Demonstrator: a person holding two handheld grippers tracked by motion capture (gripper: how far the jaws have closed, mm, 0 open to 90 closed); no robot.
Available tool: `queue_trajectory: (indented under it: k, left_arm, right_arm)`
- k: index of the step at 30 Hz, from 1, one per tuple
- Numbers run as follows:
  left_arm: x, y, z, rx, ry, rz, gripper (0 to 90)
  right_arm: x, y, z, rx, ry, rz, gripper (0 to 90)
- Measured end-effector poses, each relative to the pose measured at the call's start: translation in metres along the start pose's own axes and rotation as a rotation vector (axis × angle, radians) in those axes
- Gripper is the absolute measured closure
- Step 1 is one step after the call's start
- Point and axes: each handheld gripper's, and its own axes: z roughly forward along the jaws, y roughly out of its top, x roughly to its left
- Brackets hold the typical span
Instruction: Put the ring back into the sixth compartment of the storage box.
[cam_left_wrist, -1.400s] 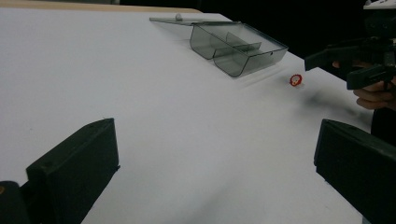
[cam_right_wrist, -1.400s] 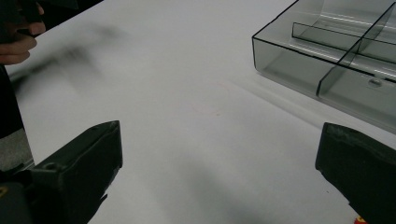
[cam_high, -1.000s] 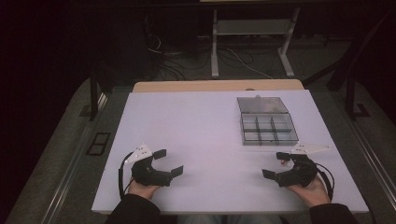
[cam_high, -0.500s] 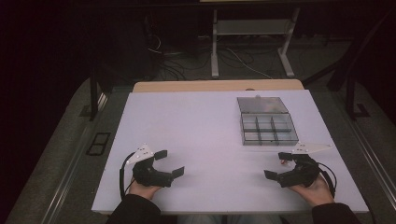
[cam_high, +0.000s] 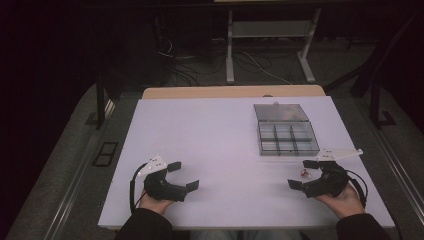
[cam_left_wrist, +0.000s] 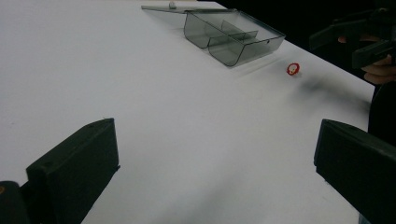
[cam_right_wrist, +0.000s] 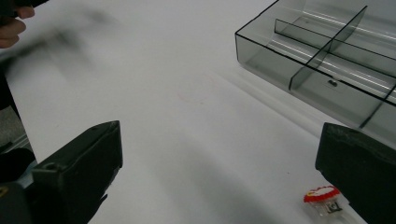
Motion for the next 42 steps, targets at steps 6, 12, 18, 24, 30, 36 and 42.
queue_trajectory:
  k: [6, 12, 18, 24, 30, 36, 42]
  left_arm:
    - [0.000, 0.000, 0.001, 0.004, -0.003, 0.003, 0.0]
    - [-0.001, 0.000, 0.001, 0.005, -0.003, 0.002, 0.0]
    - [-0.001, 0.000, 0.001, 0.005, -0.003, 0.000, 0.0]
    - [-0.001, 0.000, 0.001, 0.005, -0.003, -0.001, 0.0]
    - [0.000, 0.000, 0.001, 0.005, 0.001, 0.003, 0.0]
    - [-0.001, 0.000, 0.002, 0.008, 0.001, 0.003, 0.0]
    - [-0.001, 0.000, 0.002, 0.009, 0.000, 0.003, 0.0]
  right_arm:
    - [-0.005, 0.004, -0.007, 0.020, -0.008, -0.010, 0.7]
    - [-0.010, 0.007, -0.011, 0.038, -0.016, -0.009, 0.7]
    - [-0.017, 0.008, -0.015, 0.062, -0.026, -0.007, 0.7]
    - [-0.027, 0.008, -0.018, 0.092, -0.038, 0.006, 0.7]
    - [-0.037, 0.007, -0.019, 0.131, -0.040, 0.012, 0.8]
    - [-0.045, 0.006, -0.011, 0.185, -0.020, 0.015, 0.8]
    - [-0.052, 0.006, -0.002, 0.236, 0.000, 0.002, 0.8]
